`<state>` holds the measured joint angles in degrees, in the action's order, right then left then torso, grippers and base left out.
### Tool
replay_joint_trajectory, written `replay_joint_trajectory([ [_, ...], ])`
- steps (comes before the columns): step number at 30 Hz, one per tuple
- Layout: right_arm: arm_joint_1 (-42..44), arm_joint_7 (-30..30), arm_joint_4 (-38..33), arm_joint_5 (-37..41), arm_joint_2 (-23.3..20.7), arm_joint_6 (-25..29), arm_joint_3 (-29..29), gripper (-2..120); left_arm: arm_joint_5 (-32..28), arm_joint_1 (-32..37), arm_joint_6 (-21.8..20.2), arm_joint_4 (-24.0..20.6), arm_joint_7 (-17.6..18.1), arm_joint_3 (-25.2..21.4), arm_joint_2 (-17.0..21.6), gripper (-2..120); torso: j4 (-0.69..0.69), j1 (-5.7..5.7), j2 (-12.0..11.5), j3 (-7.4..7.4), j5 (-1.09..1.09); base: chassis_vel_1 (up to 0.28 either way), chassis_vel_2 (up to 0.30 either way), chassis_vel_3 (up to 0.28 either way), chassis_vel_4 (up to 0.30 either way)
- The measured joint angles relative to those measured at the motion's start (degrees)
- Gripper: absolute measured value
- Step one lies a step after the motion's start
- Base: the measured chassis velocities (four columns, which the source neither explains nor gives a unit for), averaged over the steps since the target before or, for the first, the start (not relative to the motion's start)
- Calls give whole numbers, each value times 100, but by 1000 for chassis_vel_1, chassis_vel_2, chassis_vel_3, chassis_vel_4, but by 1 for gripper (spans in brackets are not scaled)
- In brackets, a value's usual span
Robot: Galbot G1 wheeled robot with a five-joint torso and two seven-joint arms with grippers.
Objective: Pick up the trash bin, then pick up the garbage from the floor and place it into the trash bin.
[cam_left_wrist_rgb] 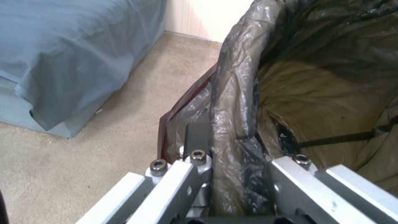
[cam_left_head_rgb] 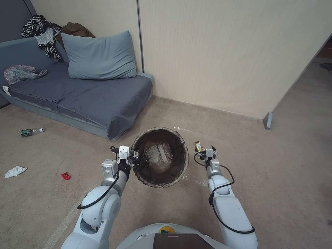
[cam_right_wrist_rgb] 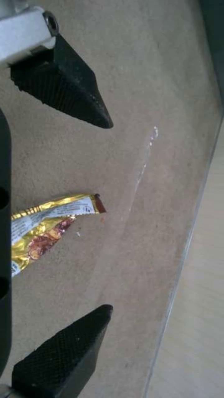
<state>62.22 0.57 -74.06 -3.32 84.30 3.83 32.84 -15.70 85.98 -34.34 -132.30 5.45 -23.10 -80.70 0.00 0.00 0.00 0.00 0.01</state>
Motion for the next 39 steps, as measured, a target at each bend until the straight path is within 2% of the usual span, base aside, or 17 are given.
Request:
replay_joint_trajectory([
  [17, -430, -167, 1071, -94, -81, -88, 114, 100, 26, 24, 0, -31, 0, 5, -3, 0, 0, 0, 0, 0, 0, 0, 0, 0, 0],
  [39, -803, -202, 1828, 188, -190, -566, 98, 100, 43, 34, 1, -38, -1, 12, -9, 0, 0, 0, 0, 0, 0, 0, 0, 0, 0],
])
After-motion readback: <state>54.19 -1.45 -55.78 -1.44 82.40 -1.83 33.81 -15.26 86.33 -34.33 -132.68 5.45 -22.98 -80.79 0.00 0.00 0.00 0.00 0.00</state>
